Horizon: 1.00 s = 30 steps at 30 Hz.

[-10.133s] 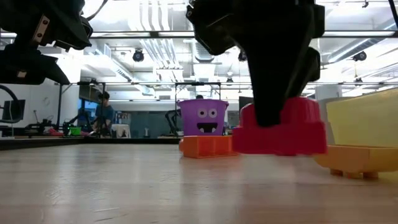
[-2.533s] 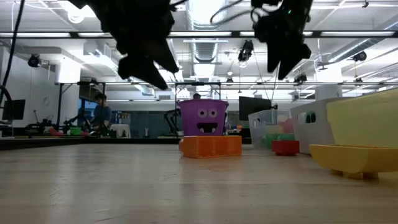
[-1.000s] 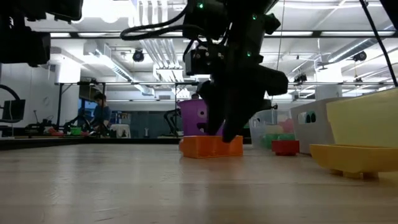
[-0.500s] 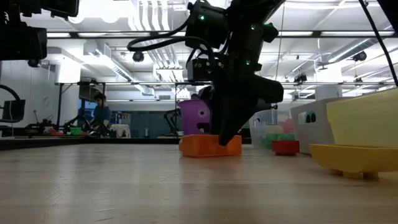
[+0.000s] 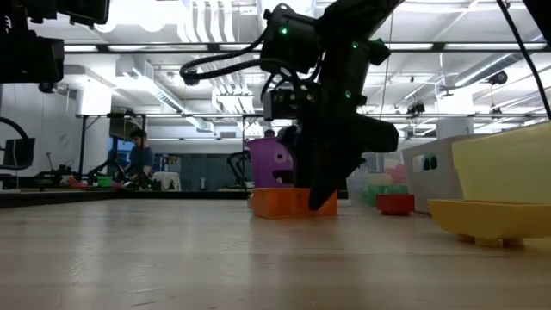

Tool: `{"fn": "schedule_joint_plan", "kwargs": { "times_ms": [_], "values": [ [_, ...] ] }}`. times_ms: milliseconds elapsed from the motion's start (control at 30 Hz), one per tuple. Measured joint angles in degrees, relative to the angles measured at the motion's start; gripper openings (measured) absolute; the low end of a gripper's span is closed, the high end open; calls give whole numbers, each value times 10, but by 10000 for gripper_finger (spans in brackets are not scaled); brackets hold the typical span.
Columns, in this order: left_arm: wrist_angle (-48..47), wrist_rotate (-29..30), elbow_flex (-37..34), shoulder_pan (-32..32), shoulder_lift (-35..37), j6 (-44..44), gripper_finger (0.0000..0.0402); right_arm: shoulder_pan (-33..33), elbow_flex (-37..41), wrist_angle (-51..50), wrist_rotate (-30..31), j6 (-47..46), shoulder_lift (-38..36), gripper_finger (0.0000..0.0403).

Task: Pick & Place Toys
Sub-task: Put the orange game piece into the transparent bin

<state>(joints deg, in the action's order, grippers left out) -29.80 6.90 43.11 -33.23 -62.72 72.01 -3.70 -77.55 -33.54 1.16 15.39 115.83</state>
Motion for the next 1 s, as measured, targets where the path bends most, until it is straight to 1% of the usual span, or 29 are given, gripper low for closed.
{"fn": "schedule_joint_plan", "kwargs": {
  "times_ms": [167, 233, 300, 467, 900, 1000],
  "values": [
    [0, 0, 0, 0, 0, 6, 271, 0, 11, 4, 4, -8, -1, 211],
    [0, 0, 0, 0, 0, 8, 271, 0, 13, 3, 3, -9, -1, 206],
    [0, 0, 0, 0, 0, 12, 271, 0, 13, 4, 3, -9, -1, 189],
    [0, 0, 0, 0, 0, 16, 271, 0, 15, 5, 3, -9, -2, 125],
    [0, 0, 0, 0, 0, 16, 271, 0, 9, -6, 0, -39, -5, 125],
    [0, 0, 0, 0, 0, 15, 271, 0, 5, -10, -17, -59, -13, 125]
  ]
}}
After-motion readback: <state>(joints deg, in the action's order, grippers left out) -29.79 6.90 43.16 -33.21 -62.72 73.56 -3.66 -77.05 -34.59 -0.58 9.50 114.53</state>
